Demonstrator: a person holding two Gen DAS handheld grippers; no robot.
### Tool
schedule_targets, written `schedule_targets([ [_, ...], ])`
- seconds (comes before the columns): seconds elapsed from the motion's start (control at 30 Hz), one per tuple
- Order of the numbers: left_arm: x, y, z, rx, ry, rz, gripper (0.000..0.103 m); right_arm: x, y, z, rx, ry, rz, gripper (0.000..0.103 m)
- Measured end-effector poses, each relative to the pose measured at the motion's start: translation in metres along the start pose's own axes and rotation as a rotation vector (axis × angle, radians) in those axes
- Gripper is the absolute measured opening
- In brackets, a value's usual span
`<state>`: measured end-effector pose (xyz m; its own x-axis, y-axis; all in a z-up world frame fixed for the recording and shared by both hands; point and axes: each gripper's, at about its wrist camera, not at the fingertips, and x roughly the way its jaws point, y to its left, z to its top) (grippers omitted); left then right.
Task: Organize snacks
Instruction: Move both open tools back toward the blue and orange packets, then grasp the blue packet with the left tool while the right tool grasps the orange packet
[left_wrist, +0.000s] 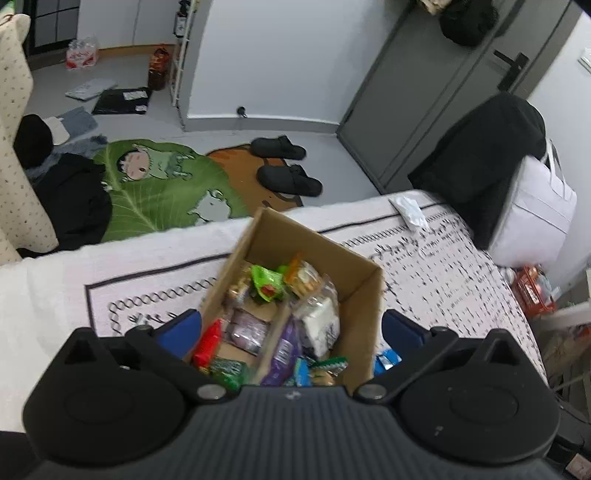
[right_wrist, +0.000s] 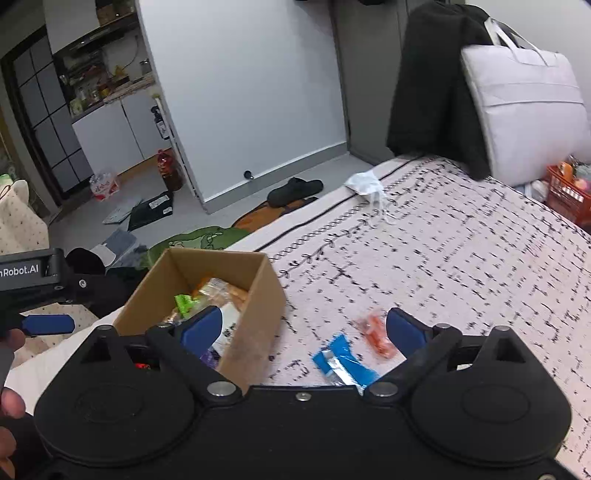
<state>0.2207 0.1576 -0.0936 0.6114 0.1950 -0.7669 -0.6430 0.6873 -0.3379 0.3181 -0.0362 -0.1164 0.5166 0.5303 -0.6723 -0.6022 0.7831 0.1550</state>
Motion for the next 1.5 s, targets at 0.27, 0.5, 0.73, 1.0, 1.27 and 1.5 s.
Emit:
schedule_targets([
  [0.27,0.004,-0.026,-0.009,0.048,0.028,-0.029,0.103,-0.013,-0.029,0.002,0.028,-0.010,-0.015,0.095],
  [0.5,0.007,-0.053,-0.018,0.054,0.030,-0.041,0.103,-0.018,-0.059,0.005,0.031,-0.002,-0.022,0.086],
  [0.73,0.016,-0.084,-0.031,0.044,0.033,-0.069,0.100,-0.017,-0.078,0.001,-0.006,0.004,0.018,0.084],
  [1.0,0.037,-0.113,-0.049,0.031,0.068,-0.088,0.071,-0.003,-0.098,-0.014,0.010,0.031,0.051,0.069],
  [1.27,0.070,-0.130,-0.068,-0.006,0.108,-0.055,0.055,0.022,-0.114,-0.029,0.035,0.066,0.117,0.057],
  [1.5,0.098,-0.137,-0.078,-0.026,0.129,-0.012,0.047,0.037,-0.120,-0.034,0.047,0.076,0.150,0.052],
])
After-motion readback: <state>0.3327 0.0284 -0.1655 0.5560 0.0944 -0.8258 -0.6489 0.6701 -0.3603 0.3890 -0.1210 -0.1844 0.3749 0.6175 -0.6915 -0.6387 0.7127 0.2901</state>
